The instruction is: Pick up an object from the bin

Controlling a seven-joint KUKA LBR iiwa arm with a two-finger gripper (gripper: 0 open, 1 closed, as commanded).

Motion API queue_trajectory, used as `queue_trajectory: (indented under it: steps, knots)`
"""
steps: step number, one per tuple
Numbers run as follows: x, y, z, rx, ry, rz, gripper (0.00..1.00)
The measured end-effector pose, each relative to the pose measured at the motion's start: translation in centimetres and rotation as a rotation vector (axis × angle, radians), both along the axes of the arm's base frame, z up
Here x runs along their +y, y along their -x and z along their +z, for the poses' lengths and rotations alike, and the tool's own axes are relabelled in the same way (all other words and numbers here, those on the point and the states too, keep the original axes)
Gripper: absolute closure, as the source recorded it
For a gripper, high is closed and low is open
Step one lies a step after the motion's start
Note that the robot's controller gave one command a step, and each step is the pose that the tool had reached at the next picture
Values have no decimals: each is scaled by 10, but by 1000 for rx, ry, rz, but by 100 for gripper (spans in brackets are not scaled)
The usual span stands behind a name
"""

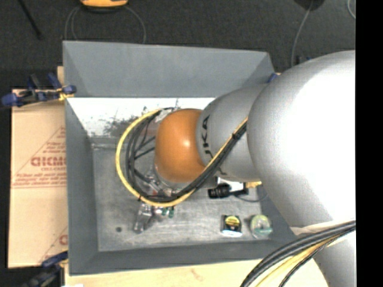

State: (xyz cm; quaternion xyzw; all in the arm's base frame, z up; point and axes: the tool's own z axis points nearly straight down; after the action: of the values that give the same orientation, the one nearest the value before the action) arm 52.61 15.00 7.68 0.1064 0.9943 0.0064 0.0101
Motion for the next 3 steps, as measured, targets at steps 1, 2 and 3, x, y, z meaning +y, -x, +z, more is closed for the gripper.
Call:
queue_trajectory:
  steps: [1,2,3]
  knots:
    - [-7,8,0,2,-3,-170,0]
    - [-8,9,0,5,-2,-173,100]
    - [-4,5,104,14,4,-201,100]
